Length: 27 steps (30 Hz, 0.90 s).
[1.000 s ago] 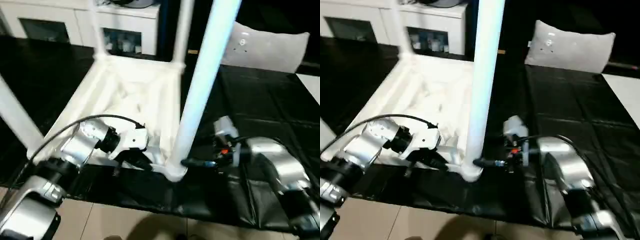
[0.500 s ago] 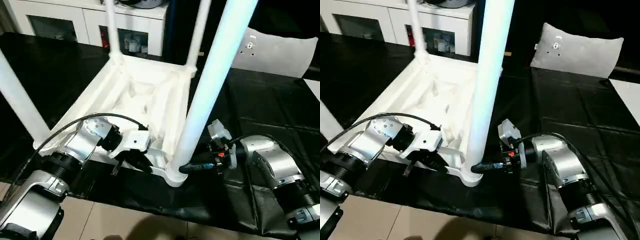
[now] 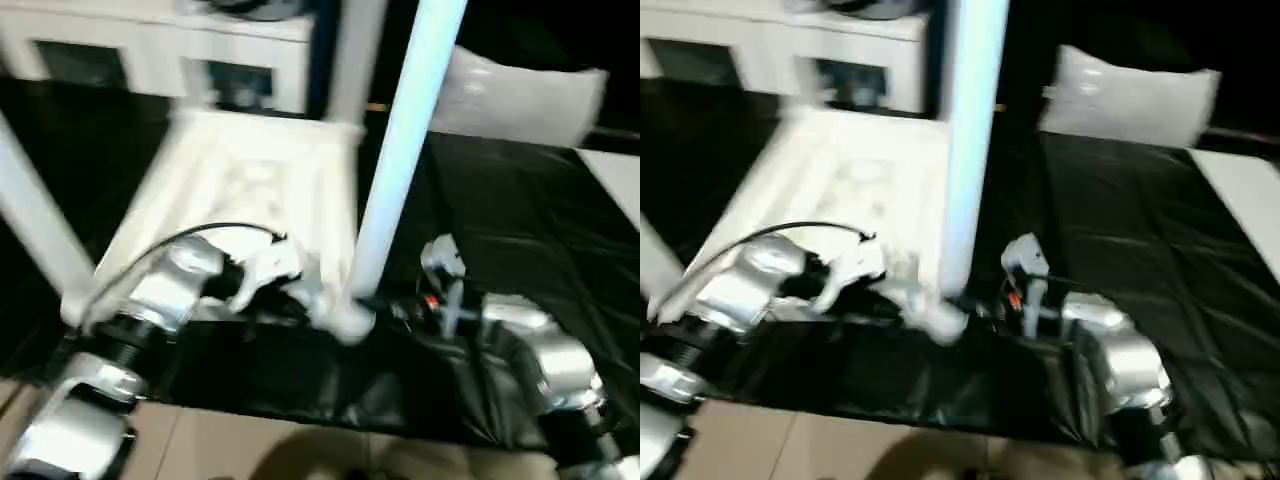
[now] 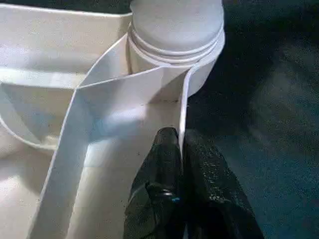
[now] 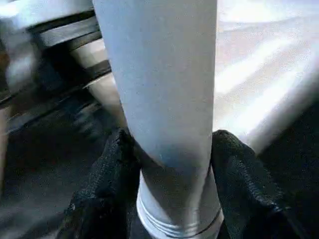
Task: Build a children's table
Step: Rotate leg to tighten
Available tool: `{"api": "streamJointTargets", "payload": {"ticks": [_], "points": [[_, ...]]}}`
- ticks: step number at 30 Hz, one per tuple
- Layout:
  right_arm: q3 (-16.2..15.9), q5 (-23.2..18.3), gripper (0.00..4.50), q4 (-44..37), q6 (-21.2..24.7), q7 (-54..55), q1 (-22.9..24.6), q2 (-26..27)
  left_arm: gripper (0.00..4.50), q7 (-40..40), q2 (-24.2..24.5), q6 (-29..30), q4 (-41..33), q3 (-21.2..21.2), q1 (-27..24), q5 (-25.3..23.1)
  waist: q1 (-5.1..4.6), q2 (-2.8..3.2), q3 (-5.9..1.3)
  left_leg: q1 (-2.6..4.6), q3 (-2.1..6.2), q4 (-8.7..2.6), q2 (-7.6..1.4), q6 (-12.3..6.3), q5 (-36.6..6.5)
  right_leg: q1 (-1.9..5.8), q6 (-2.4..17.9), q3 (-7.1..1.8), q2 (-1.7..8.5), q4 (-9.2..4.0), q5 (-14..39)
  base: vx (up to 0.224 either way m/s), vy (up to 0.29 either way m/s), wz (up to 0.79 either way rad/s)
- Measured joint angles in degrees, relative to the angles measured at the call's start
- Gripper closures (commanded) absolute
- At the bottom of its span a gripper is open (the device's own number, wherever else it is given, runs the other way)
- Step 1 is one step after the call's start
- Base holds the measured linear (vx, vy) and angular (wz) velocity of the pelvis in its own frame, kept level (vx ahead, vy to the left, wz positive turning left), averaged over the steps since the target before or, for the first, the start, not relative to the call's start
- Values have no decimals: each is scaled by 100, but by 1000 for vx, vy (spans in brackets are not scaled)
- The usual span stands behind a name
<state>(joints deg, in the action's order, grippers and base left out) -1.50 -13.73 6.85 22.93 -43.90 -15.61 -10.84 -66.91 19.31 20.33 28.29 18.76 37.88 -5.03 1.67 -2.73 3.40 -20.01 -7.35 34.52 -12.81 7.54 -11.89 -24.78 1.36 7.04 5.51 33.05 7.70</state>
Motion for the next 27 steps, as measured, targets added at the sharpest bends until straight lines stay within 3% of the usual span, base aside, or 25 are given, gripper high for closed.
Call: {"api": "streamJointTargets", "payload": {"ticks": [3, 9, 11, 13, 17, 19, 21, 27], "points": [[204, 316, 263, -68, 80, 1388, -33, 648, 450, 836, -487, 433, 22, -154, 41, -123, -72, 8, 2, -8, 17, -1, -9, 1, 1, 13, 0, 29, -16, -73, 0, 0, 0, 0], [415, 670, 263, 82, 118, 3053, -329, 1446, 450, 1815, -1084, 953, 34, -284, 114, -196, -266, 68, 39, -9, 42, -10, -15, -5, -2, 93, 0, 99, -10, -225, -1, 0, 0, 0], [507, 796, 207, 132, 23, 3519, -401, 1699, 450, 2064, -1261, 1019, 38, -322, 139, -257, -286, 81, 48, -12, 41, -11, -9, -7, -1, 91, 2, 84, -8, -220, -2, 0, 0, 0], [520, 883, 191, 149, -59, 3767, -431, 1768, 450, 2162, -1353, 1031, 40, -316, 181, -262, -278, 88, 52, -14, 38, -19, -2, -26, -14, 84, 12, 58, -11, -206, -30, 0, 0, 0], [568, 897, 151, 230, -220, 3903, -433, 1781, 450, 2162, -1437, 1010, 23, -303, 210, -230, -238, 89, 53, -6, 26, -59, 26, -51, -32, 42, -3, -17, -15, -137, -139, 63, -22, 7], [574, 771, 135, 226, -318, 3724, -431, 1706, 450, 2130, -1373, 907, -15, -285, 210, -181, -201, 91, 52, -23, 21, -75, 18, -67, -21, -28, 19, -24, -22, -61, -100, 63, -39, 2], [529, 657, 113, 56, -345, 3268, -267, 1417, 450, 1962, -1212, 777, -53, -231, 198, -135, -145, 91, 52, -25, 18, -84, 10, -67, -22, -61, 53, -23, -26, 2, -49, 0, 0, 0], [424, 124, 62, -425, -361, 1631, 197, 408, 450, 1261, -650, 269, -109, -205, 18, -72, -54, 92, 52, 4, 14, -73, -8, -67, -20, -45, 70, -23, -40, 14, -50, 0, 0, 0]]}}
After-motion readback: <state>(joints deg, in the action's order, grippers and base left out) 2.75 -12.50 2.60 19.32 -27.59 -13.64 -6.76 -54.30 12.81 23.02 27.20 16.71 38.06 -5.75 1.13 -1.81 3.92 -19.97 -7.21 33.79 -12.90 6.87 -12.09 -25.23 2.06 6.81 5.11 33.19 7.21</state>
